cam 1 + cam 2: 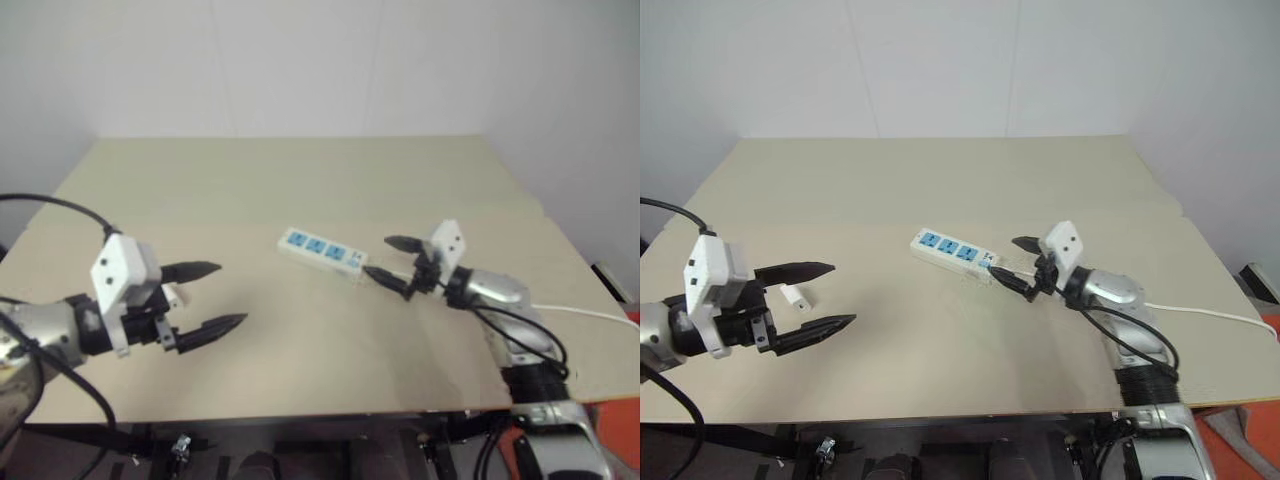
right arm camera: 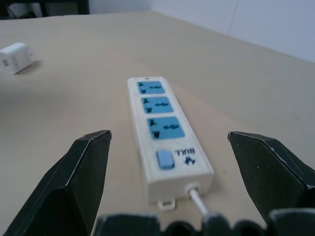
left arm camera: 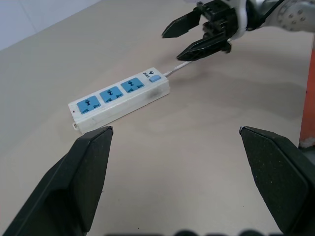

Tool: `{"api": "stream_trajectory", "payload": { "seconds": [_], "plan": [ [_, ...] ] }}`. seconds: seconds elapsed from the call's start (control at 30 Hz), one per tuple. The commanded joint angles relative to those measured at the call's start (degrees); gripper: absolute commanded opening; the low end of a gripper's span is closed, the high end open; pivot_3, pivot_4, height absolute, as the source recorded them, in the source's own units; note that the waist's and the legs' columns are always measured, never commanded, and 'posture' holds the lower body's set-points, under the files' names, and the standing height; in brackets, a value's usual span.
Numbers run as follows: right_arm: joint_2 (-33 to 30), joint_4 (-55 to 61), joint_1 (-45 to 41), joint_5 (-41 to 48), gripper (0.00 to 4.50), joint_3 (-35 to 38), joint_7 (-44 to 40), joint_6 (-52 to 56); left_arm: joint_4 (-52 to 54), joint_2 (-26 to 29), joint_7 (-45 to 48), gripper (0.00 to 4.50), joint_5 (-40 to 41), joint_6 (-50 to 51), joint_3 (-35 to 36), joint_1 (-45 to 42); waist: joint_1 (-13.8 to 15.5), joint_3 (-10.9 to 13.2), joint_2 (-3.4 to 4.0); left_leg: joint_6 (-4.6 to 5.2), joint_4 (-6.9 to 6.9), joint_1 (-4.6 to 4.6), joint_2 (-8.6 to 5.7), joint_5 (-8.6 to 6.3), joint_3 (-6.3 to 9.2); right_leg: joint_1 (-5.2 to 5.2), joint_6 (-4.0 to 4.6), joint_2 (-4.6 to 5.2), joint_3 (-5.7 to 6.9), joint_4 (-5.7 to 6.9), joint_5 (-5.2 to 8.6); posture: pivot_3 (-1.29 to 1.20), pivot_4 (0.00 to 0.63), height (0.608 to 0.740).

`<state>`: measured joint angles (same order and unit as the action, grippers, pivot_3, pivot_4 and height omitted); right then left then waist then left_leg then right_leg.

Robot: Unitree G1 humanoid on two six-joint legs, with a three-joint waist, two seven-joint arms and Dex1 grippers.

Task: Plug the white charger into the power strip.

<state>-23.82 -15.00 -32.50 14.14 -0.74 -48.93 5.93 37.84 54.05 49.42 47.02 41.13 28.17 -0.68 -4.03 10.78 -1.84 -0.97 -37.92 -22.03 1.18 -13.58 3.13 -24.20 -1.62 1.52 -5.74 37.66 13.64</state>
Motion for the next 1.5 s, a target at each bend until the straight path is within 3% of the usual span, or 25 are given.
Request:
{"api": "stream_trajectory", "payload": {
  "seconds": [0.03,0.27,0.53,1.4,1.5],
  "plan": [
    [3.4,-9.0,-4.4,-2.4,4.44,-0.8,2.3,-5.8,-1.1,-0.6,1.0,4.5,-1.1,-3.2,-1.1,-1.3,0.0,0.0,0.0,0.0,0.0,0.0,0.0,0.0,0.0,0.0,0.0,0.0,0.0,0.0,0.0,0.0,0.15,0.74],
    [8.0,-28.1,-12.3,-6.6,4.44,-0.5,6.1,-16.7,-2.4,-1.8,2.2,4.5,-2.7,-6.1,-2.9,-0.4,-0.1,0.0,0.01,0.0,0.0,-0.04,-0.01,0.0,0.02,-0.04,0.04,0.01,0.01,0.0,-0.03,0.0,0.15,0.74],
    [8.1,-40.0,-16.3,-7.9,4.44,0.1,4.1,-23.4,-2.9,-2.1,3.9,4.5,-3.7,-8.3,-1.9,2.1,-0.3,0.0,0.01,0.0,0.0,0.07,-0.01,0.0,0.02,0.05,0.04,0.01,0.01,0.02,-0.06,0.0,0.15,0.74],
    [12.4,-50.4,-19.3,-8.5,4.44,0.7,-6.1,-23.7,-5.0,-1.3,8.5,4.5,-4.9,-11.9,0.1,4.9,-2.1,0.0,0.01,0.0,0.01,0.1,0.08,0.0,0.07,0.05,0.05,-0.08,0.03,0.07,-0.07,0.0,0.15,0.74],
    [12.9,-50.2,-18.3,-8.7,3.91,0.8,-7.3,-24.2,-5.2,-1.0,8.8,4.5,-4.9,-11.9,0.3,4.9,-2.5,0.0,0.01,0.0,0.01,0.12,0.1,0.0,0.07,0.05,0.06,-0.1,0.03,0.08,-0.07,0.0,0.15,0.74]
  ]
}}
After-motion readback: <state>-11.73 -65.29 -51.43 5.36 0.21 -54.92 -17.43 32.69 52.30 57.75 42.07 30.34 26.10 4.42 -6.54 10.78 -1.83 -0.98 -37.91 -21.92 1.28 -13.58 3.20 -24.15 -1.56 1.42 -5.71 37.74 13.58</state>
